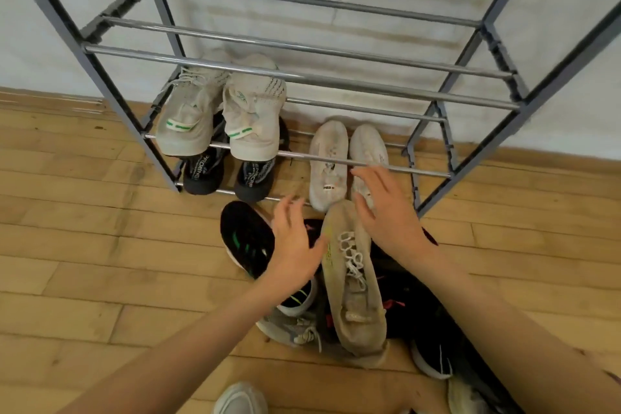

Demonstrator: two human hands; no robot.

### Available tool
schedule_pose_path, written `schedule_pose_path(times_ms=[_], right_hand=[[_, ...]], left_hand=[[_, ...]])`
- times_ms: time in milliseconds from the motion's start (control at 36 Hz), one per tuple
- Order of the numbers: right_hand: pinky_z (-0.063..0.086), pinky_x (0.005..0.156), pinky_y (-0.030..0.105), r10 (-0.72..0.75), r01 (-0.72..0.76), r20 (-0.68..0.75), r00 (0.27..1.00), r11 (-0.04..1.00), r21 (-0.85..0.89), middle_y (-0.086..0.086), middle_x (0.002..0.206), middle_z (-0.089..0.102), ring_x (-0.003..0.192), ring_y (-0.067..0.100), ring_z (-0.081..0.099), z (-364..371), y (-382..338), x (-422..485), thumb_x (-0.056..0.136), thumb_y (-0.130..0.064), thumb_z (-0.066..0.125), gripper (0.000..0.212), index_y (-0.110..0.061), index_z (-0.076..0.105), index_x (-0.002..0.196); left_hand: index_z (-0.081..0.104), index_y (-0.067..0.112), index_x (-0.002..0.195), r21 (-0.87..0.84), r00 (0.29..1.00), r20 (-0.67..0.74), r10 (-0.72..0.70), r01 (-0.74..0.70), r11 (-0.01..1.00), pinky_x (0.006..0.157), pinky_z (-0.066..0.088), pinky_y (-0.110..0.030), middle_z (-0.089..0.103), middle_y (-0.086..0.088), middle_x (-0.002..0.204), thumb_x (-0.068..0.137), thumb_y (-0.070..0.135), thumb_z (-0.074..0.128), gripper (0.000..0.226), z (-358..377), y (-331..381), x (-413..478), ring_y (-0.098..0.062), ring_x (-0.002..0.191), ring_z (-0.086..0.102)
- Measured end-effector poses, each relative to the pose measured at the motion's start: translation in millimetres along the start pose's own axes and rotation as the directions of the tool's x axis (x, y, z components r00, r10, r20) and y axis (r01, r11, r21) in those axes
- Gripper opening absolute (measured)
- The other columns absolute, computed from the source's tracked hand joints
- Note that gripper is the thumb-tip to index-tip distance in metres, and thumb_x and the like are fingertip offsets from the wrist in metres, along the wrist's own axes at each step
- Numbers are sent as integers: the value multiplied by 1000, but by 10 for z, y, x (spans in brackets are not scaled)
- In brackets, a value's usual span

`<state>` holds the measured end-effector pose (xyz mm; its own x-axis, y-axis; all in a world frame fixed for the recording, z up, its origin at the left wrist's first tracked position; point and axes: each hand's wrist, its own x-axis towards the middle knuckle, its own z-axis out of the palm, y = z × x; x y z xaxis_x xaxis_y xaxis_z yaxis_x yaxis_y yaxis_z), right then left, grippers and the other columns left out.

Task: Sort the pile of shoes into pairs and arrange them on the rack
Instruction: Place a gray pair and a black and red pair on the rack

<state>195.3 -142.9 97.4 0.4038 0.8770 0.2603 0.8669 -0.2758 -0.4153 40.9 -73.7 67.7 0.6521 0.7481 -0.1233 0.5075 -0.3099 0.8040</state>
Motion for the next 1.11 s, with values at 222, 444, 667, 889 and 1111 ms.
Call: schedule_pose_path(times_ms=[222,444,667,889,1111], right_hand=[[41,95,31,453,-435,335,826,891,-133,6,131,51,121,23,48,-97,636,-463,96,-35,49,42,-15,47,133],[32,77,19,457,-502,486,745,864,-42,-2,124,42,92,7,48,-42,813,-712,88,-47,60,48,-21,52,127],[35,82,15,433,-519,463,773,852,70,1,131,41,108,19,54,5,949,-863,87,-25,67,47,-21,50,130],[43,88,29,586,-745,566,579,662,77,6,139,49,120,23,52,40,982,-543,91,-44,56,61,-13,40,141],[49,64,26,630,-865,607,484,450,223,6,118,62,94,17,60,142,978,-407,82,-34,69,49,-10,58,123]], left_hand=[[8,14,147,41,857,391,-336,349,936,110,32,-39,18,-12,145,78,47,69,98,497,-9,-8,-30,136,25],[9,18,143,-184,815,457,-356,479,859,86,45,-30,46,0,118,73,25,80,100,581,-128,-28,-17,105,50],[23,38,139,-263,873,380,-306,419,869,74,53,-33,54,-3,107,78,4,73,85,548,-180,-102,-22,98,59],[29,37,135,-361,903,247,-352,423,831,64,48,-28,54,-3,104,81,-3,66,76,453,-203,-224,-17,93,58],[32,34,137,-393,870,149,-470,488,779,70,53,-38,56,-9,107,84,-7,57,72,138,-411,-216,-22,90,59]])
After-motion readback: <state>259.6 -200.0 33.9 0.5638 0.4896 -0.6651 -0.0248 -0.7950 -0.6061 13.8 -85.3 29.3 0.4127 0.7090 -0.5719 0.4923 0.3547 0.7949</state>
